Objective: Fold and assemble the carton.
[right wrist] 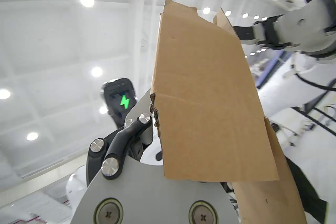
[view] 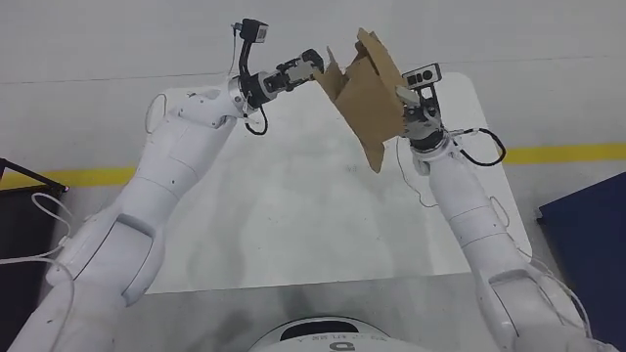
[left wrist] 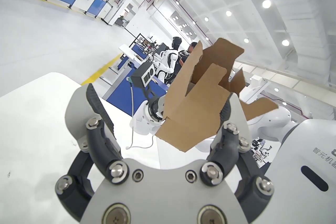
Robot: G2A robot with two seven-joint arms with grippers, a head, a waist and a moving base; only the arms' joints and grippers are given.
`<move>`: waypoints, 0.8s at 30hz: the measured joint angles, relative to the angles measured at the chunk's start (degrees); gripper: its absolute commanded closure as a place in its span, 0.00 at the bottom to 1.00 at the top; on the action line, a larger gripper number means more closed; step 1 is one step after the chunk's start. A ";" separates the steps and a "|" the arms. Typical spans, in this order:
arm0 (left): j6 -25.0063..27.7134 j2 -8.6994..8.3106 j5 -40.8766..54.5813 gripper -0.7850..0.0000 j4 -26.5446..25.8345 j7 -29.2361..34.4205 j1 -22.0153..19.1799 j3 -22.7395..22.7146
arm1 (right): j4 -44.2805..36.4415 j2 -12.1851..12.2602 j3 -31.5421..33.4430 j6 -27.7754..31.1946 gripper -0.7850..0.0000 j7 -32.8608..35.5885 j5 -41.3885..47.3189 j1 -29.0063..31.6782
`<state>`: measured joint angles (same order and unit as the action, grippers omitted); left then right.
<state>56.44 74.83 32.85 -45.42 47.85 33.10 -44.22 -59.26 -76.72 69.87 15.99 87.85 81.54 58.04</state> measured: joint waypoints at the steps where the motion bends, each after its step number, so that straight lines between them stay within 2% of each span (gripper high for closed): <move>1: -0.10 0.02 -0.06 0.00 -0.08 0.10 -0.06 -0.12 | 0.19 -0.35 -0.38 -0.82 1.00 0.26 2.32 0.13; 5: -0.40 0.05 -0.47 0.00 -0.16 0.36 -0.30 -0.85 | -0.05 -1.14 -1.05 -3.94 1.00 0.15 7.94 0.62; 11: -1.52 0.07 -1.12 0.00 -0.86 0.38 -0.66 -1.86 | -1.17 -1.90 -1.03 -6.74 1.00 0.15 10.30 1.28; 19: -1.53 0.44 -1.49 0.00 -4.59 0.36 -1.55 -2.89 | -3.44 -5.46 0.28 -21.99 1.00 0.15 30.53 3.25; 24: -1.61 0.38 -1.72 0.00 -5.61 0.49 -1.59 -3.98 | -0.66 -6.78 0.76 -22.58 1.00 0.15 27.33 2.71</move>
<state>54.83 75.20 31.13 -51.02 48.34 31.51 -48.20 -59.92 -83.50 70.63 -6.59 88.00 108.87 60.75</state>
